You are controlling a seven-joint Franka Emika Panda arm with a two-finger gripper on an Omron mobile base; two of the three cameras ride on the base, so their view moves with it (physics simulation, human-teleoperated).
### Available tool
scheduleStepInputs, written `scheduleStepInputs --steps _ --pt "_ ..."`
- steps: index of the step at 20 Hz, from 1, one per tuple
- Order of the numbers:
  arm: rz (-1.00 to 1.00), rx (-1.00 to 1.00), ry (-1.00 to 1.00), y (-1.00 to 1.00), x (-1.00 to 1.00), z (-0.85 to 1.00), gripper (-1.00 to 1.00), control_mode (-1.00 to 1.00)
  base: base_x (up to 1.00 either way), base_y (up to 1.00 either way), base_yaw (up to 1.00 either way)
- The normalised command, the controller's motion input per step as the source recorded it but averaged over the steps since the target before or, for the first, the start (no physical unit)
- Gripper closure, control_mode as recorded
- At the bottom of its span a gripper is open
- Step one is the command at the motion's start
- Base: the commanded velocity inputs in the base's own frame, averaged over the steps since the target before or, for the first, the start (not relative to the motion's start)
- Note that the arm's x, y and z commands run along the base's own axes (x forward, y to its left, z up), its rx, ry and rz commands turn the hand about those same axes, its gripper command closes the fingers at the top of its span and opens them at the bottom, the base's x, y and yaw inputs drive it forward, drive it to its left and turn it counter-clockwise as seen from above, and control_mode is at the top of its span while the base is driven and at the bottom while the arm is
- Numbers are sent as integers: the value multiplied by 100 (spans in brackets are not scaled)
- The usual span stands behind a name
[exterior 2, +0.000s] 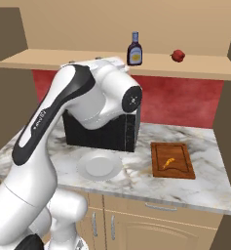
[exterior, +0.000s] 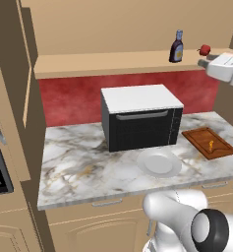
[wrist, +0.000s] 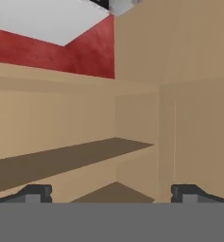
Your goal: Pick the shrimp from the plate and place it on the cutting board. Then pick the condiment bottle from the cabinet and place it next to the cutting board.
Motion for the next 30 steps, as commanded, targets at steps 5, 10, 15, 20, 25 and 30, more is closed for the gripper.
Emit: scheduleStepInputs --steps 5,10,15,20,25,30 --pt "-6 0 0 0 10 14 -100 -100 0 0 0" --pt "-8 0 0 -4 10 7 -100 -100 0 0 0" --pt "-7 1 0 -6 6 1 -100 -100 0 0 0" --pt "-4 5 0 -5 3 0 -100 -100 0 0 0" --pt "-3 6 -2 -1 10 0 -100 -100 0 0 0" --pt "-2 6 -3 0 7 1 -100 -100 0 0 0"
